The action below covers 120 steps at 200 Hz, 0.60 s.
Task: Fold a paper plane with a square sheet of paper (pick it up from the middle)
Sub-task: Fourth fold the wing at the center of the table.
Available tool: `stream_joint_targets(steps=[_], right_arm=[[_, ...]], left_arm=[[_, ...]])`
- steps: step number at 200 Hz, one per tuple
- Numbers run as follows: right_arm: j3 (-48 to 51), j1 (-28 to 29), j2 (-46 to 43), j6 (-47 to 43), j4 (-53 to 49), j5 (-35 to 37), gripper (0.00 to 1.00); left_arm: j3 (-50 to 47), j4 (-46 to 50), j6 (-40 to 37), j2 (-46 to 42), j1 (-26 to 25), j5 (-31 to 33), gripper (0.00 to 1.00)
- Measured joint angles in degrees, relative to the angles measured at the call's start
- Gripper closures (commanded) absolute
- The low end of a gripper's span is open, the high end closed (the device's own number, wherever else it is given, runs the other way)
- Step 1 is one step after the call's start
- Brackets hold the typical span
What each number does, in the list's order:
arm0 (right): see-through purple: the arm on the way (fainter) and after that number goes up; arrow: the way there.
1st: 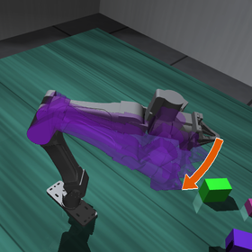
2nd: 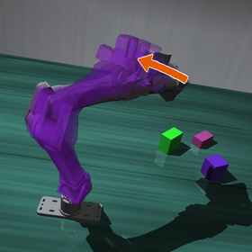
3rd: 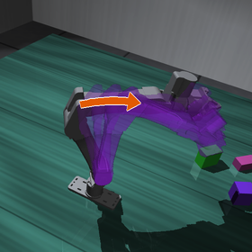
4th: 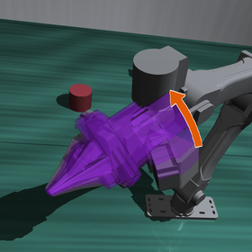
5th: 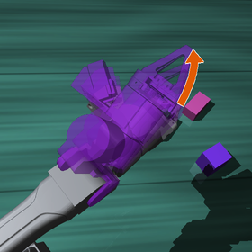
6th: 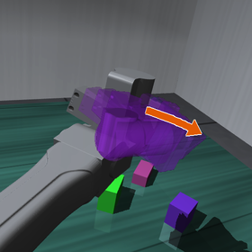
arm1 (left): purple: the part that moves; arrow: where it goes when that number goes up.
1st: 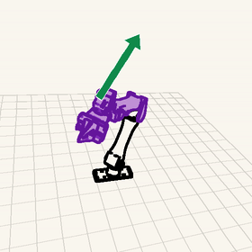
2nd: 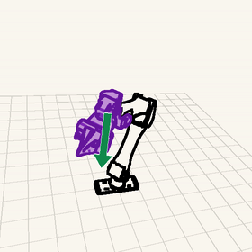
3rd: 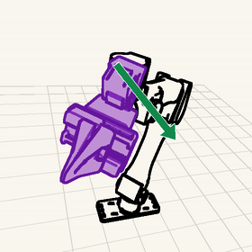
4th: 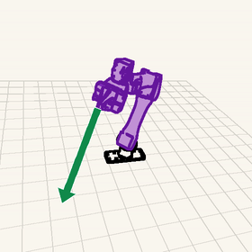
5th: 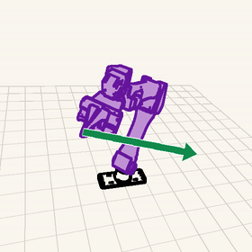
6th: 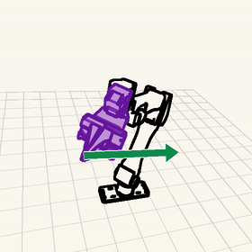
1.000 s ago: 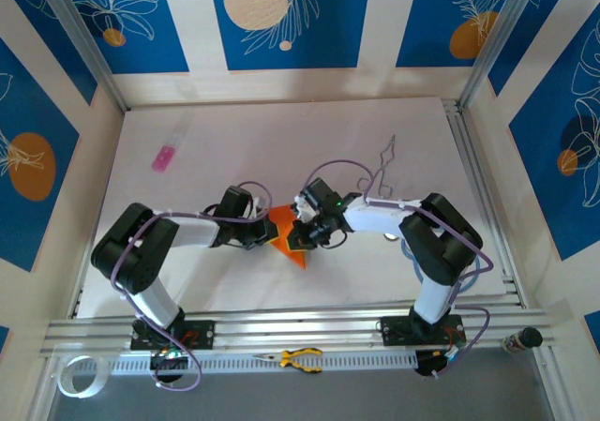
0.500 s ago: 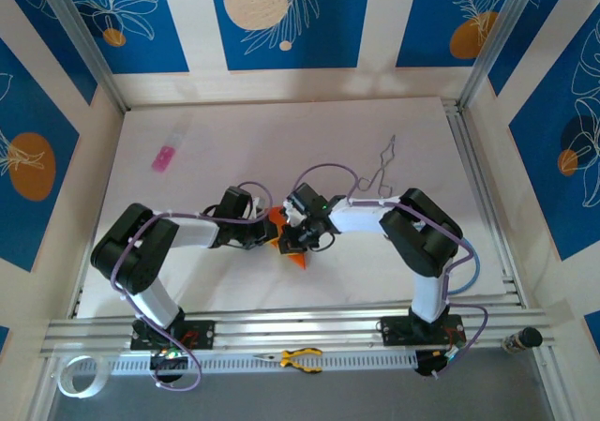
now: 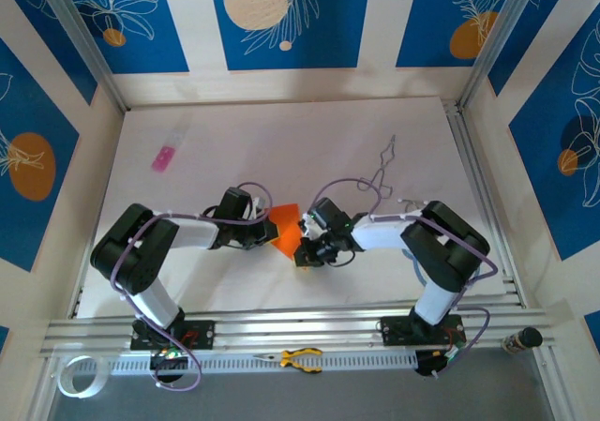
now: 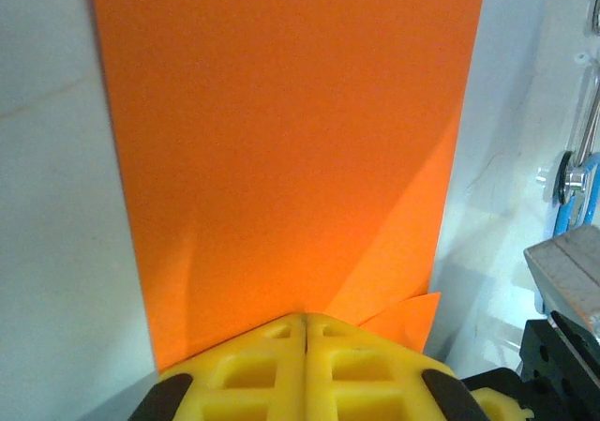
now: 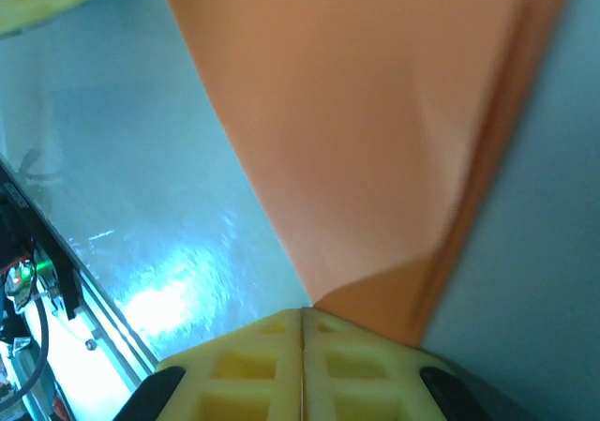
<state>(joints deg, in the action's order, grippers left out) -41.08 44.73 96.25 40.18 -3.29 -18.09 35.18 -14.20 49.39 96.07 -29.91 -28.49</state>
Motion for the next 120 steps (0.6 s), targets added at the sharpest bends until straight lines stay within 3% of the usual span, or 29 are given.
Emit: stream_joint_targets(steps=[62,120], right_arm=[[5.57,-2.08,-6.80,-0.07,-2.97,-0.09,0.90],[3.26,-4.31,-13.92,0.85,-5.88,5.53,0.75]], left_arm=[[-1.46,-2.36,1.49,-0.55,-0.02,0.50,1.00],[-9.03,-8.87,10.58,-6.08,-1.46,6.16,1.00]])
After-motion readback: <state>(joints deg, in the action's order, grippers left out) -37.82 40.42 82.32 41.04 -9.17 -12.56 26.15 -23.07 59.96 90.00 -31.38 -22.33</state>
